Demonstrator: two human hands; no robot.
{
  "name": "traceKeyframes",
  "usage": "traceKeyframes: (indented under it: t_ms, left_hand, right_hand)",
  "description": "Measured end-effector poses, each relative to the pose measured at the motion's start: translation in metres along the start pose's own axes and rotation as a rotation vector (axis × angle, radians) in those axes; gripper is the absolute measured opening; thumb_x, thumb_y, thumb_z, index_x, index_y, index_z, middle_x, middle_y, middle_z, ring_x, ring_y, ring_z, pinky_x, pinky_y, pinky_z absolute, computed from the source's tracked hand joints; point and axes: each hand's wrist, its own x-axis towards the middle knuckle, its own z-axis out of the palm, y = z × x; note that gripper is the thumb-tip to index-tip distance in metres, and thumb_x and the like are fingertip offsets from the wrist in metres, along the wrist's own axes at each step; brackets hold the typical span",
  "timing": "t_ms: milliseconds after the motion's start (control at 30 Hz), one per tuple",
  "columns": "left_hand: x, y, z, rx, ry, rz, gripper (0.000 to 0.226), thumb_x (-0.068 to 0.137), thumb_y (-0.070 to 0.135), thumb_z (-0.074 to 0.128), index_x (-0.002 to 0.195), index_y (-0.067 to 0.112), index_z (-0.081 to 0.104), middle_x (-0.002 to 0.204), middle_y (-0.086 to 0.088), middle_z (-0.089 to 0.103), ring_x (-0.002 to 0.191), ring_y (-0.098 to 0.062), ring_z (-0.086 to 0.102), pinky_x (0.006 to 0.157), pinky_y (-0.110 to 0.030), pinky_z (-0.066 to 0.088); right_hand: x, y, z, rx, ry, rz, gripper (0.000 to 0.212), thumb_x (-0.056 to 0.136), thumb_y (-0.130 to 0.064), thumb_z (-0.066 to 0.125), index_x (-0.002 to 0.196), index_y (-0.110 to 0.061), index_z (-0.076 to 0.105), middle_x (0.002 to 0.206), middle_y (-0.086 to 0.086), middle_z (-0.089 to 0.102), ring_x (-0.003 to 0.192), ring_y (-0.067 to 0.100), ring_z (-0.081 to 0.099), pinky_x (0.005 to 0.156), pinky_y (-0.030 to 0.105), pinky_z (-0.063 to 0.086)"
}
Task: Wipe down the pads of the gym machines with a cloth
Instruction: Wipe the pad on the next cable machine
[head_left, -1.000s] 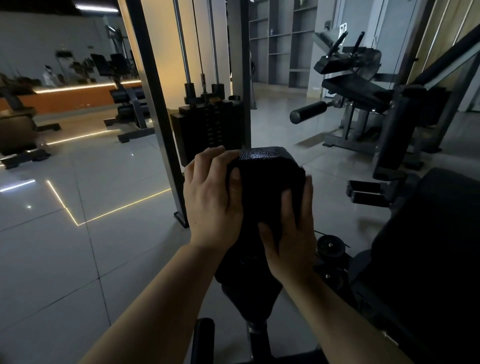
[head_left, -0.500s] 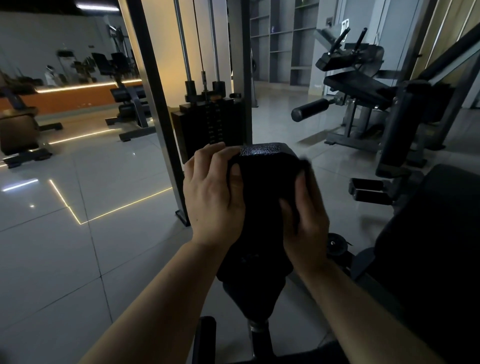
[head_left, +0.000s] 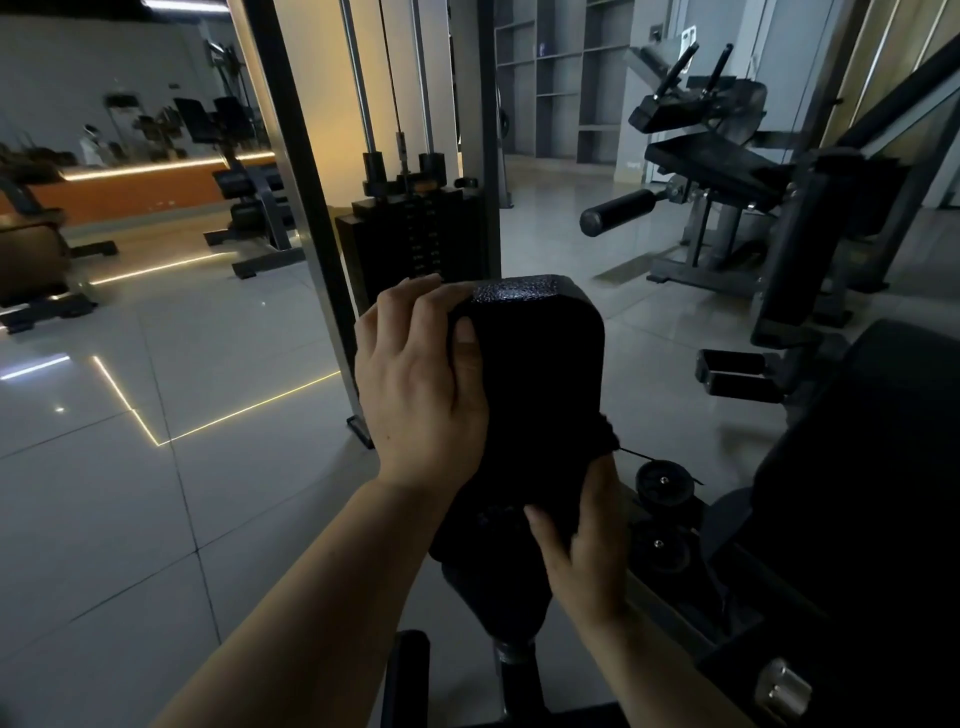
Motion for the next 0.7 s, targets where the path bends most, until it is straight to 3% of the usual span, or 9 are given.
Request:
traceKeyframes:
  t_ms: [100,200,300,400,533,700]
  left_hand:
    - [0.0,0.001,-0.003,-0.019,-0.012,-0.011,0.034,0.097,0.029,0.036,0.114,0.012,0.06,0.116,-0.008,0.055,0.107,-0.024,0.047,0.082,-0.042,0.043]
    - [0.0,0.002,-0.005,-0.049,-0.028,-0.033,0.036,0.097,0.031,0.034,0.115,0.013,0.061,0.118,-0.006,0.056,0.109,-0.024,0.047,0.081,-0.043,0.044]
    - [0.0,0.004,-0.006,-0.052,-0.029,-0.046,0.038,0.097,0.032,0.033,0.115,0.013,0.062,0.118,-0.005,0.056,0.11,-0.024,0.048,0.08,-0.037,0.043]
    - [0.0,0.005,-0.008,-0.057,-0.03,-0.037,0.039,0.098,0.032,0.033,0.114,0.012,0.062,0.117,-0.007,0.056,0.109,-0.025,0.049,0.081,-0.032,0.041]
    - [-0.001,0.004,-0.01,-0.061,-0.038,-0.04,0.039,0.098,0.031,0.032,0.115,0.012,0.062,0.118,-0.006,0.056,0.11,-0.024,0.049,0.084,-0.036,0.042]
    - [-0.002,0.004,-0.01,-0.056,-0.026,-0.039,0.039,0.097,0.032,0.032,0.116,0.013,0.062,0.118,-0.006,0.056,0.111,-0.025,0.048,0.084,-0.039,0.042]
  right_hand:
    - [-0.015,0.002,0.001,-0.061,0.009,0.004,0.063,0.1,-0.047,0.036,0.153,-0.026,0.009,0.145,0.024,0.032,0.14,0.023,0.027,0.112,0.013,0.019]
    - [0.013,-0.01,-0.004,-0.04,0.069,-0.029,0.05,0.104,-0.037,0.03,0.147,-0.012,0.023,0.145,0.027,0.034,0.144,0.002,0.018,0.11,0.01,0.022]
    - [0.069,-0.038,-0.012,-0.064,0.184,-0.093,0.046,0.103,-0.032,0.03,0.143,-0.009,0.03,0.145,0.02,0.036,0.14,-0.005,0.021,0.104,0.003,0.025]
    - [0.116,-0.064,-0.017,-0.112,0.211,-0.179,0.043,0.102,-0.025,0.035,0.143,-0.011,0.037,0.15,0.02,0.033,0.14,0.005,0.027,0.104,0.014,0.036]
    - [0.114,-0.067,-0.01,-0.175,0.23,-0.25,0.043,0.103,-0.03,0.035,0.143,-0.014,0.038,0.152,0.021,0.028,0.141,0.029,0.032,0.1,0.043,0.048]
    - [0.04,-0.02,0.002,-0.219,0.099,-0.223,0.055,0.102,-0.039,0.032,0.152,-0.031,0.011,0.159,0.014,0.006,0.144,0.037,0.019,0.109,0.045,0.037]
